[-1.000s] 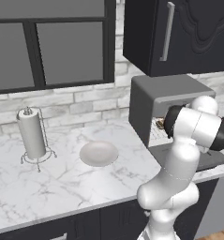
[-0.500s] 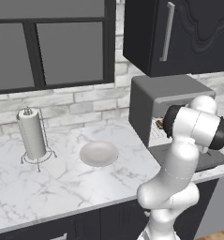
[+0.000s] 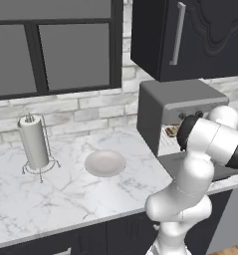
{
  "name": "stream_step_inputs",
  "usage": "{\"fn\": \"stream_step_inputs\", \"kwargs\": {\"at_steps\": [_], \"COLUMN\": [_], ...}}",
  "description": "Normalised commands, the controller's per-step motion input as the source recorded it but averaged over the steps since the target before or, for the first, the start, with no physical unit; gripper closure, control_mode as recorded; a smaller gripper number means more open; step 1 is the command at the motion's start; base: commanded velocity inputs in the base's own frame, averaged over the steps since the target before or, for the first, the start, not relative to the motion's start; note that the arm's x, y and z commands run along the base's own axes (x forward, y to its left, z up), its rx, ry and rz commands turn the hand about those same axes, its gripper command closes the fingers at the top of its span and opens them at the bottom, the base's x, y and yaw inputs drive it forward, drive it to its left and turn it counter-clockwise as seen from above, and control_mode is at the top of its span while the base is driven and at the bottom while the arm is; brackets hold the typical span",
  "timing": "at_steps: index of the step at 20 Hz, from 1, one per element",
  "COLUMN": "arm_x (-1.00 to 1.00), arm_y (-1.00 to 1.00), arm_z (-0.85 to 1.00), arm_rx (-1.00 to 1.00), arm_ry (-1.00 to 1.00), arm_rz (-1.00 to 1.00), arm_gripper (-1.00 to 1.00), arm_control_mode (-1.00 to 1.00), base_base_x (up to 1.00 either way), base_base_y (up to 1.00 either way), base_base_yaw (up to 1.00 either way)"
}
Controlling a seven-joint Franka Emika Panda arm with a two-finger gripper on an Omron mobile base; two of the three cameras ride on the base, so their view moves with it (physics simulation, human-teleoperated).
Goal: Open the toaster oven door. Place the baguette on the bottom rack in the toaster oven and place the chicken drumstick on the top rack.
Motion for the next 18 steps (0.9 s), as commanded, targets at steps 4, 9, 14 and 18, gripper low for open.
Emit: {"fn": "stream_step_inputs", "kwargs": {"at_steps": [4, 9, 14, 18], "arm_x": [-0.49, -0.36, -0.32, -0.4], "arm_y": [0.14, 0.28, 0.33, 0.3], "arm_z": [0.39, 0.53, 0.56, 0.53], "arm_rx": [-0.07, -0.14, -0.19, -0.11], "arm_ry": [-0.08, -0.07, -0.15, -0.21], "arm_rz": [0.19, 0.23, 0.19, 0.13], "arm_gripper": [-1.0, -1.0, -1.0, -1.0], "arm_control_mode": [-1.0, -1.0, -1.0, -1.0], "base_base_x": [0.0, 0.0, 0.0, 0.0], "base_base_y": [0.0, 0.0, 0.0, 0.0], "base_base_yaw": [0.0, 0.0, 0.0, 0.0]}}
